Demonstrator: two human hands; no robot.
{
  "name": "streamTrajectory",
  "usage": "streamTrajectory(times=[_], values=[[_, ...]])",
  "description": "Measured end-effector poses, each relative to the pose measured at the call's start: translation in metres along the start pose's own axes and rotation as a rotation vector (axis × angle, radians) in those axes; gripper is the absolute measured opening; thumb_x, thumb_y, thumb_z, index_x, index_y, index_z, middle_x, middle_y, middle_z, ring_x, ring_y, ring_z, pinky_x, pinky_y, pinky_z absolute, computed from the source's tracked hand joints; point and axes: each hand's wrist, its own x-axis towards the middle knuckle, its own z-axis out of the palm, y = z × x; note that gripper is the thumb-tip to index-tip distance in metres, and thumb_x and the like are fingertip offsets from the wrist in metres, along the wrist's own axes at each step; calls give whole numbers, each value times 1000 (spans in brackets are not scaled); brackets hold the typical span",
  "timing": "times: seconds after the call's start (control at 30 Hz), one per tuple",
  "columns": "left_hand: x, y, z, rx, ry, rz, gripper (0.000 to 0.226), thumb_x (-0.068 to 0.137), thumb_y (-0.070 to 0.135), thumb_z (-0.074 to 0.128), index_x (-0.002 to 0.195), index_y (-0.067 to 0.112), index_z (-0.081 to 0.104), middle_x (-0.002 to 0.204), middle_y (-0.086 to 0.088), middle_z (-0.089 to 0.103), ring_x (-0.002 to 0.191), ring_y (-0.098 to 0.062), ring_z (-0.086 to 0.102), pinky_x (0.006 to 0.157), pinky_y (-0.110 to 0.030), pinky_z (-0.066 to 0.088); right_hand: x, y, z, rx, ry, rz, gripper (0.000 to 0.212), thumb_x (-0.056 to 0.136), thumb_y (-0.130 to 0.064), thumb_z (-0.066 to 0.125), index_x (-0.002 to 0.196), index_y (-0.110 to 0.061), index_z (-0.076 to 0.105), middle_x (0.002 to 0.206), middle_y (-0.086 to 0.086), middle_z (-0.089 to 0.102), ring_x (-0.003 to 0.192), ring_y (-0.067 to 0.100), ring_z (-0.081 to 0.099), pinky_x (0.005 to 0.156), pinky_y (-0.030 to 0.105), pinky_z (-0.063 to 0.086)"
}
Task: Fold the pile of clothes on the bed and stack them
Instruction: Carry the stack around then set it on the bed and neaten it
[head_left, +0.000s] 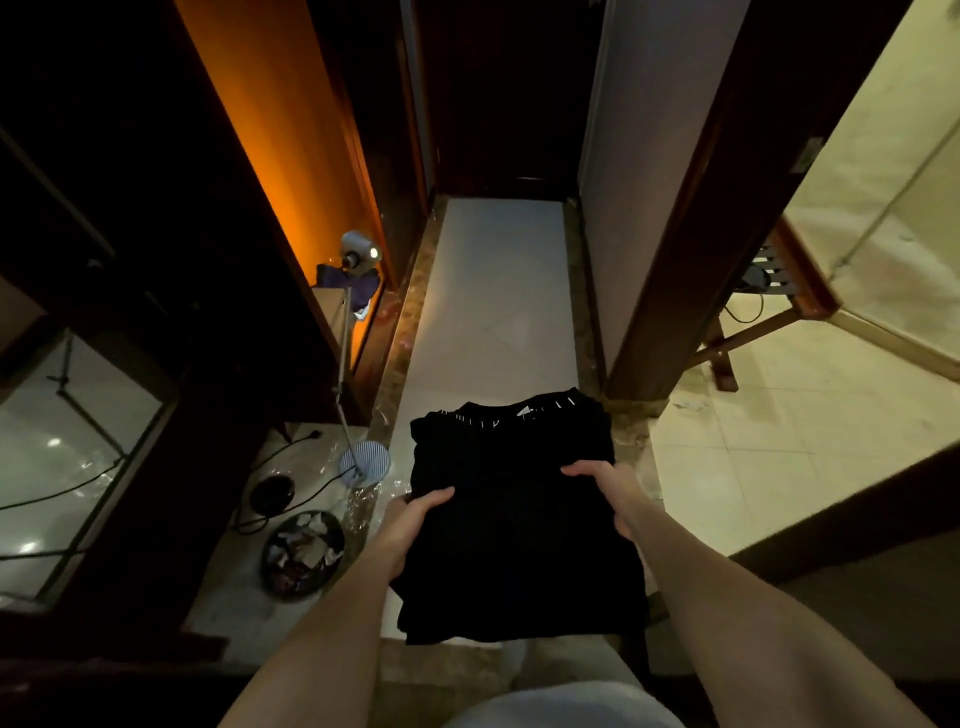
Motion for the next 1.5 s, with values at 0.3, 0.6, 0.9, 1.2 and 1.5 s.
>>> streamTrajectory(times=[0.3,0.6,0.9,1.2,1.5], values=[[98,113,24,-59,-34,-11,66,63,34,82,120,5,66,105,-17,74,98,-35,71,79,-36,53,120,-115,7,-9,-78,37,40,77,-9,78,110,0,58,101,17,70,84,30,72,72,37,58],[196,199,39,-88,-57,-48,43,78,24,77,116,9,66,102,-15,75,98,-33,69,83,-37,53,217,-202,17,-41,-112,59,54,74,-14,81,118,-1,53,110,17,70,96,32,71,91,43,57],[316,318,33,-195,-163,-57,33,91,16,66,123,10,64,100,-12,73,90,-29,69,78,-35,51,333,-320,67,-38,-123,39,52,77,-10,78,122,1,54,111,18,69,98,33,69,82,38,54],[409,446,19,-148,-165,13,42,79,23,71,118,10,62,90,-8,75,86,-26,70,75,-33,48,431,-439,127,-66,-158,-48,50,78,-8,78,123,1,58,113,19,70,97,33,70,74,34,55],[513,530,37,-161,-56,179,35,89,7,67,120,22,62,91,7,77,83,-11,73,73,-27,48,536,-531,161,-124,-164,-55,51,75,-11,81,120,-1,59,108,16,71,95,31,71,77,35,56]])
